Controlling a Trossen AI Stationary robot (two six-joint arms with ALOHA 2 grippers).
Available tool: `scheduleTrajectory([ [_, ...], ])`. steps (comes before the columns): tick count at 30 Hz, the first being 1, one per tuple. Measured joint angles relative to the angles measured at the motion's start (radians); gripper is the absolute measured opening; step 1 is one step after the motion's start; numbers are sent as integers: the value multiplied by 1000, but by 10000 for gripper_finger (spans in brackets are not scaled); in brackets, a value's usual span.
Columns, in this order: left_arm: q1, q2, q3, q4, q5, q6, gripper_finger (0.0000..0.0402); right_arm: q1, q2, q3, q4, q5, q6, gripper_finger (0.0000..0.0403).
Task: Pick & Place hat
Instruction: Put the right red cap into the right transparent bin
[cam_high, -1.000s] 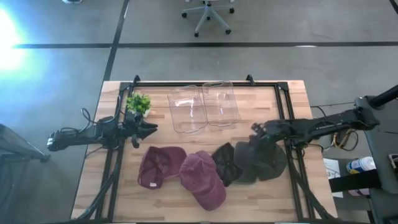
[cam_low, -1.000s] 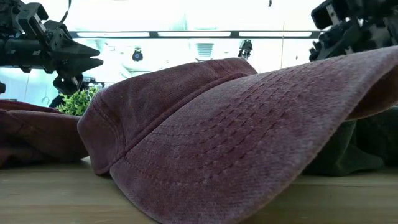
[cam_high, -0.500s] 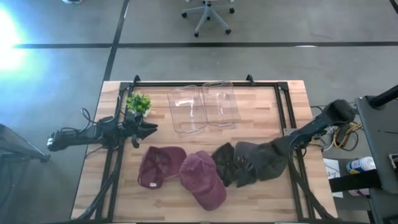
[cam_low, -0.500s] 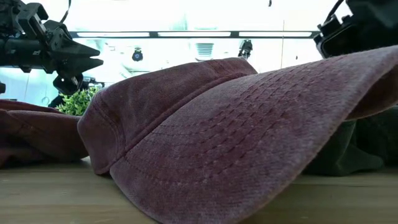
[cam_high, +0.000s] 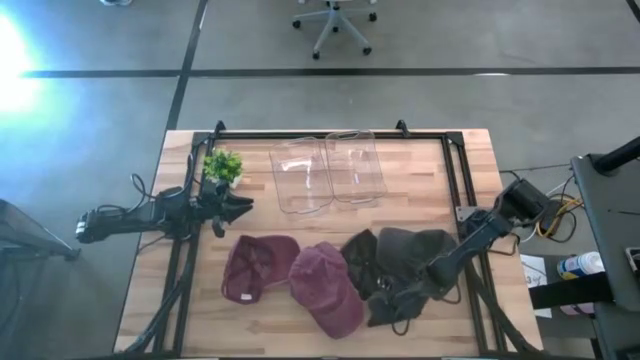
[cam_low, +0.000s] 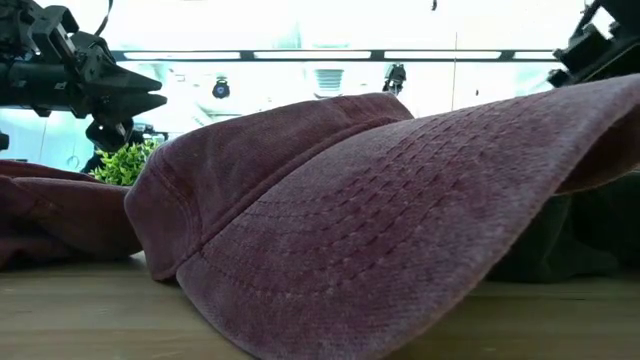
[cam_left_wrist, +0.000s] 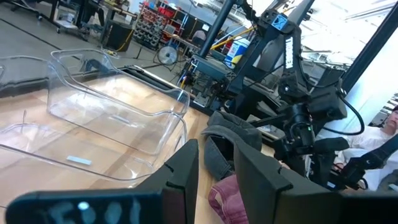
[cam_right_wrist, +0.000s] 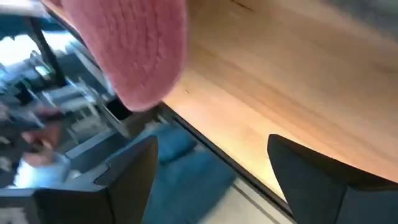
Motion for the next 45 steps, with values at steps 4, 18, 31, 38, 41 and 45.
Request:
scheduleTrajectory([
  [4, 0, 0, 0, 1, 0, -8, 97, 33, 25, 0, 20, 172, 84, 293],
  [18, 0, 0, 0, 1, 0, -282, 97, -29, 97, -1, 197, 289, 58, 283],
  [31, 0, 0, 0, 2, 3, -364, 97, -73, 168, 68, 281, 352, -60, 166],
  [38, 0, 0, 0, 2, 9, -371, 97, -118, 168, 105, 281, 446, -155, 97],
  [41, 0, 0, 0, 2, 12, -421, 97, -143, 168, 141, 285, 445, -251, 72],
  [45, 0, 0, 0, 3, 13, -596, 97, -166, 167, 195, 290, 443, -373, 23],
])
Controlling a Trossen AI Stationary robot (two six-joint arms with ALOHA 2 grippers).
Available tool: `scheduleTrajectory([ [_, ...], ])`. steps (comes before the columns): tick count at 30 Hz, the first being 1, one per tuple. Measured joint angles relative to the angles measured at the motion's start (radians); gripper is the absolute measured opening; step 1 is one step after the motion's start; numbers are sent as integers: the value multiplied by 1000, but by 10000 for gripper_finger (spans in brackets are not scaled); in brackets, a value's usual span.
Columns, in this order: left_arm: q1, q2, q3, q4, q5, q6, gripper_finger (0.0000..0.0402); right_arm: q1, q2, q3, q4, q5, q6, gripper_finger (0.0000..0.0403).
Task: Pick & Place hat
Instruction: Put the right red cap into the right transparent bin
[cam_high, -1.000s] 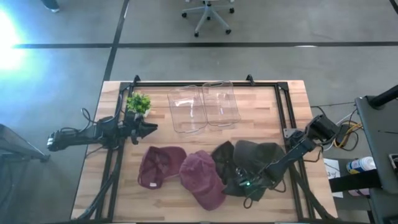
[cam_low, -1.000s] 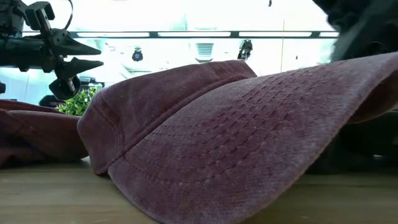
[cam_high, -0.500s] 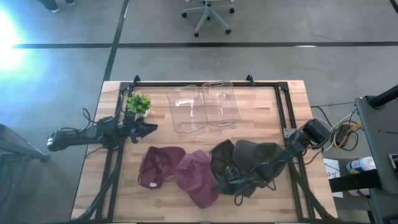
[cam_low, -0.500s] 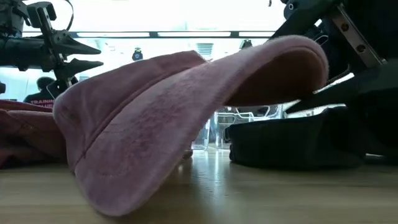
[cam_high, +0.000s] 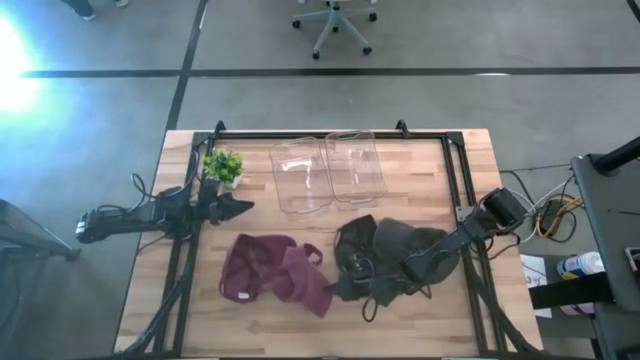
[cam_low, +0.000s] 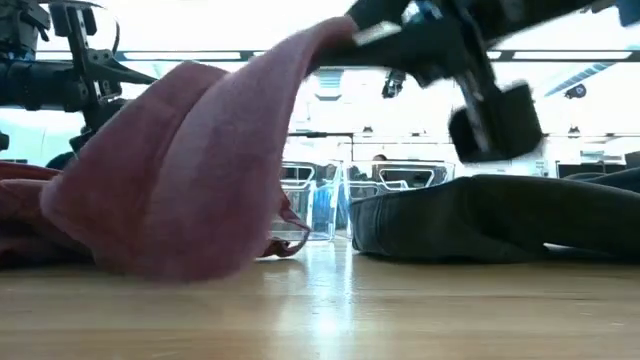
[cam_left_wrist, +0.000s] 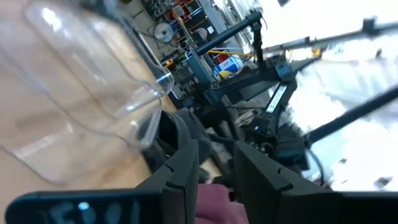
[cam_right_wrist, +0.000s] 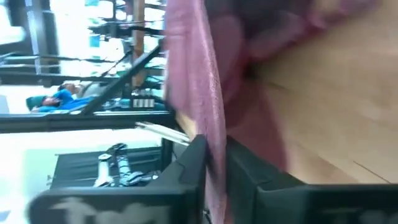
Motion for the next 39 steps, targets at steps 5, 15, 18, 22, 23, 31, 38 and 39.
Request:
scheduleTrajectory([
  [5, 0, 0, 0, 0, 0, -169, 97, -4, -2, 48, -9, 2, -50, 14],
  [15, 0, 0, 0, -1, -1, -182, 97, 27, -176, -2, 275, 422, -328, 13],
  [18, 0, 0, 0, -1, -1, -182, 97, 18, -268, -31, 339, 567, -502, 12],
  [22, 0, 0, 0, -3, -2, -181, 97, -12, -371, -58, 323, 668, -624, 12],
  [23, 0, 0, 0, -3, -2, -181, 97, -19, -394, -68, 323, 712, -644, 12],
  [31, 0, 0, 0, -4, -4, -179, 97, -175, -586, -315, 204, 743, -444, 12],
  [38, 0, 0, 0, -3, -5, -161, 97, -359, -630, -411, -112, 499, -52, 12],
  [39, 0, 0, 0, -3, -5, -161, 97, -371, -632, -417, -124, 484, -21, 12],
])
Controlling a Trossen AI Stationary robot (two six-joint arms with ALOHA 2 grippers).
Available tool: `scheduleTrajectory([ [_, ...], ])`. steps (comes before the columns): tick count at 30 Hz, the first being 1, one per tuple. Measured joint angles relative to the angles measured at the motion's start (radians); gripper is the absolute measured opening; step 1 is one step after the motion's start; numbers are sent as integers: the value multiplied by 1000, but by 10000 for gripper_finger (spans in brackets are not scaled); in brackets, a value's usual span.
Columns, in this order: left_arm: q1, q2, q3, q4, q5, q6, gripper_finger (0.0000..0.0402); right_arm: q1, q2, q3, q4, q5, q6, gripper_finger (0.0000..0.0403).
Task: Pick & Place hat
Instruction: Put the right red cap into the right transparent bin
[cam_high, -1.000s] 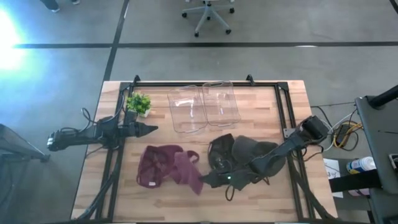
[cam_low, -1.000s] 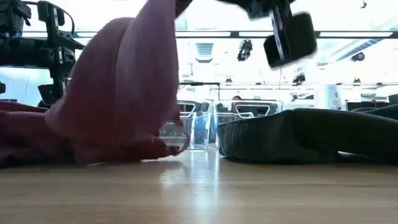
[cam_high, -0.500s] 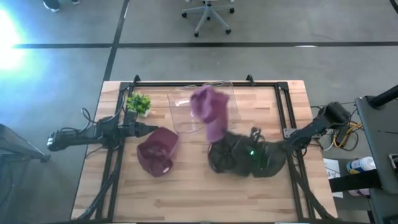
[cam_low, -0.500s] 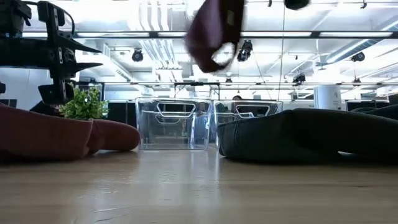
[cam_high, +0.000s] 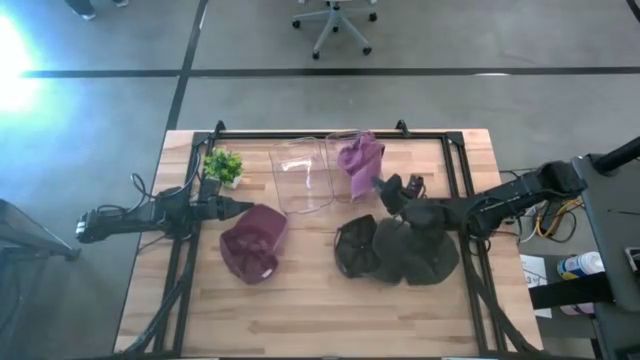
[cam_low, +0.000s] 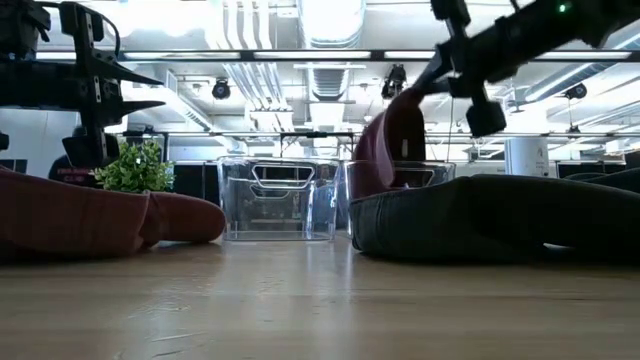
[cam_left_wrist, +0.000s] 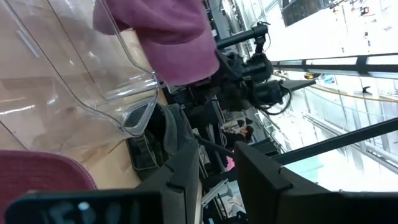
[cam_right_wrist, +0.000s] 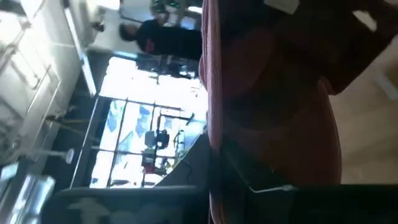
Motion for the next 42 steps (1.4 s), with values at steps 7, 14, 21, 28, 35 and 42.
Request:
scheduleTrajectory([
  [7, 0, 0, 0, 0, 0, 0, 97, -60, 17, -26, 10, -185, 84, 12],
  [14, 0, 0, 0, 0, -1, 3, 97, -97, 31, -44, -37, -255, 194, 12],
  [21, 0, 0, 0, -1, -1, 3, 97, -147, 29, -45, -292, -345, 328, 44],
  [28, 0, 0, 0, -1, -1, 3, 97, -195, 9, -44, -334, -515, 202, 99],
  [35, 0, 0, 0, -1, -1, 3, 97, -259, -21, -37, -398, -758, 14, 133],
  [42, 0, 0, 0, 0, -3, 3, 97, -264, -18, 59, -624, -831, -245, 137],
])
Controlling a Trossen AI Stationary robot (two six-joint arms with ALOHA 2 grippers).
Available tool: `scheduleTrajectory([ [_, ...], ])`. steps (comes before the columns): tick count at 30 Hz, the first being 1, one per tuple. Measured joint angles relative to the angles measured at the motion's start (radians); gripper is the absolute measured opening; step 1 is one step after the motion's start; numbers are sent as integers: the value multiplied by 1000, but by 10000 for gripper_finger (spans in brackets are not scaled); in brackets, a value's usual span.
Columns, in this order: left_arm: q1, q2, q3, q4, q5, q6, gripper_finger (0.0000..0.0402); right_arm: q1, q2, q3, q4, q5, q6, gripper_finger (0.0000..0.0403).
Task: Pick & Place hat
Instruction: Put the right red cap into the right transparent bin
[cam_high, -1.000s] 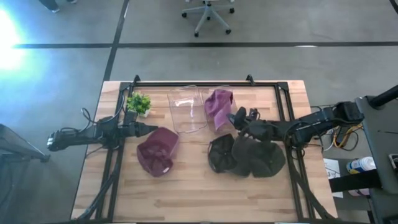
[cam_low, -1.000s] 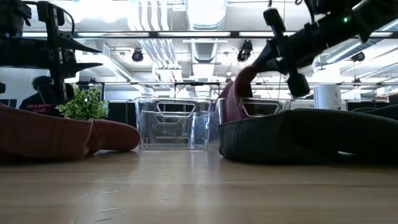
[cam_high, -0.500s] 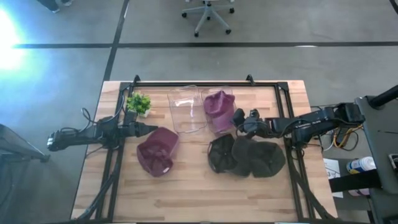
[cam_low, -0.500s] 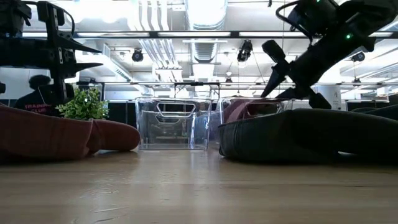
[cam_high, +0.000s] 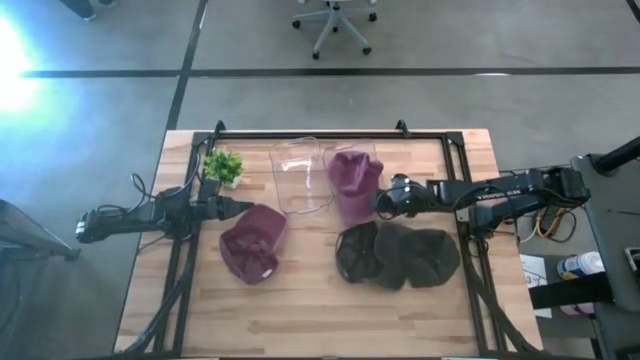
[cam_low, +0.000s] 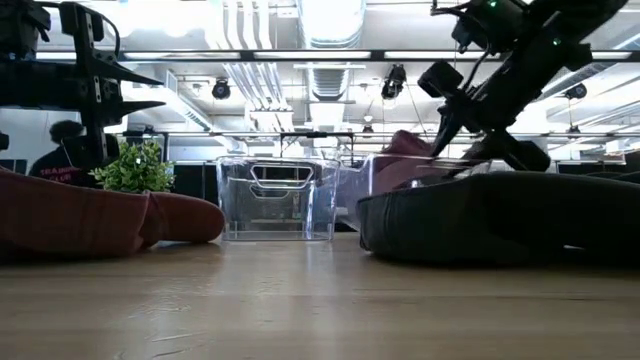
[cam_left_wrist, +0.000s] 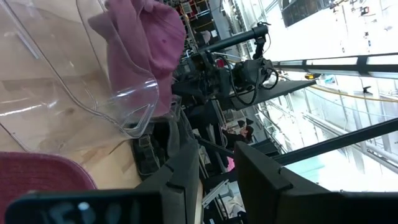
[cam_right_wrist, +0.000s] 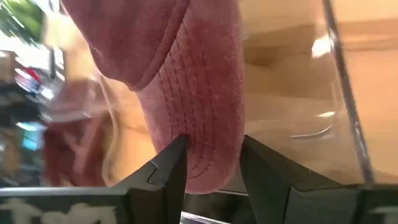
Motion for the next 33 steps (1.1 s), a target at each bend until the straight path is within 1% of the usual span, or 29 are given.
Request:
scheduleTrajectory([
  [2, 0, 0, 0, 0, -4, 0, 97, -5, 0, 24, -52, -33, -93, 139],
  [4, 0, 0, 0, 1, -7, -1, 97, -6, 2, 47, -85, -41, -195, 139],
  [9, 0, 0, 0, 2, -6, -6, 97, -5, 3, 108, -93, -34, -332, 134],
  [12, 0, 0, 0, 2, -6, -10, 97, -6, 4, 135, -142, -32, -423, 132],
  [14, 0, 0, 0, 2, -6, -11, 97, -6, 5, 160, -210, -29, -468, 134],
  [18, 0, 0, 0, 2, -6, -14, 97, -10, 5, 213, -447, -5, -517, 135],
  [23, 0, 0, 0, 5, -34, -29, 97, -9, 4, 307, -618, 48, -607, 132],
  [24, 0, 0, 0, 6, -42, -30, 97, -9, 7, 329, -645, 73, -618, 132],
  [26, 0, 0, 0, 7, -51, -31, 97, -9, 15, 376, -691, 163, -623, 132],
  [28, 0, 0, 0, 7, -58, -31, 97, -11, 23, 417, -687, 251, -651, 132],
  [29, 0, 0, 0, 7, -58, -31, 97, -19, 33, 438, -666, 274, -677, 132],
  [30, 0, 0, 0, 7, -58, -31, 97, -36, 48, 460, -644, 272, -706, 132],
  [33, 0, 0, 0, 7, -69, -31, 97, -102, 134, 511, -628, 201, -767, 131],
])
